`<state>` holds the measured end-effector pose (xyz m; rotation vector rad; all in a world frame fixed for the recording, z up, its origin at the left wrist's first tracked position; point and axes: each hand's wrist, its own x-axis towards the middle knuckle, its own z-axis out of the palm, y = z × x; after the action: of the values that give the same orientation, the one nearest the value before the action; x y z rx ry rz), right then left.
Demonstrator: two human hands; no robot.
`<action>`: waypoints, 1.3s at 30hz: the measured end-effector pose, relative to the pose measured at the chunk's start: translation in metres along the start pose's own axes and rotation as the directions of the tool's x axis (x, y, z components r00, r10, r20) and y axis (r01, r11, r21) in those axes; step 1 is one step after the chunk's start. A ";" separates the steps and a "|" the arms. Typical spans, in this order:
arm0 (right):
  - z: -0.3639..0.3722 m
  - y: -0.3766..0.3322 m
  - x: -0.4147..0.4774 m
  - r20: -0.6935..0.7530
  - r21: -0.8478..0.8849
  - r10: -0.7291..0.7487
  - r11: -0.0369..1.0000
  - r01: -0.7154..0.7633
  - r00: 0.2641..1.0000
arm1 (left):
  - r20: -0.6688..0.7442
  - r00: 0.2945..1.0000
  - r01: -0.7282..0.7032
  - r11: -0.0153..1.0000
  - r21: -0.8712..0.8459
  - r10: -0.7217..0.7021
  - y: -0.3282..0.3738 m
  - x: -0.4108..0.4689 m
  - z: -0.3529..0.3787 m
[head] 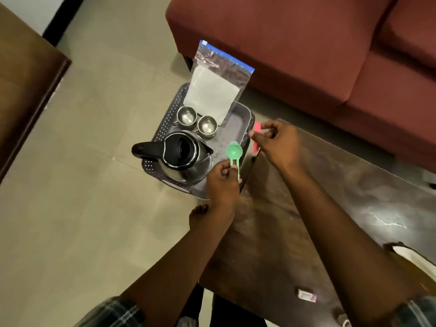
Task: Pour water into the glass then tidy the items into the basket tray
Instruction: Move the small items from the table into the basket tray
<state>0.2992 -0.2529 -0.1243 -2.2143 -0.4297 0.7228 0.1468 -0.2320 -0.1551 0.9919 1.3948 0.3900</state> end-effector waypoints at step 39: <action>0.040 0.022 0.052 -0.038 -0.152 -0.004 0.988 -0.002 0.999 | 0.047 0.998 -0.032 0.999 0.007 0.032 -0.028 0.055 0.026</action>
<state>0.3172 -0.2188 -0.1822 -2.3663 -0.4802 0.6650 0.1731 -0.2156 -0.2148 1.0250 1.3408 0.3831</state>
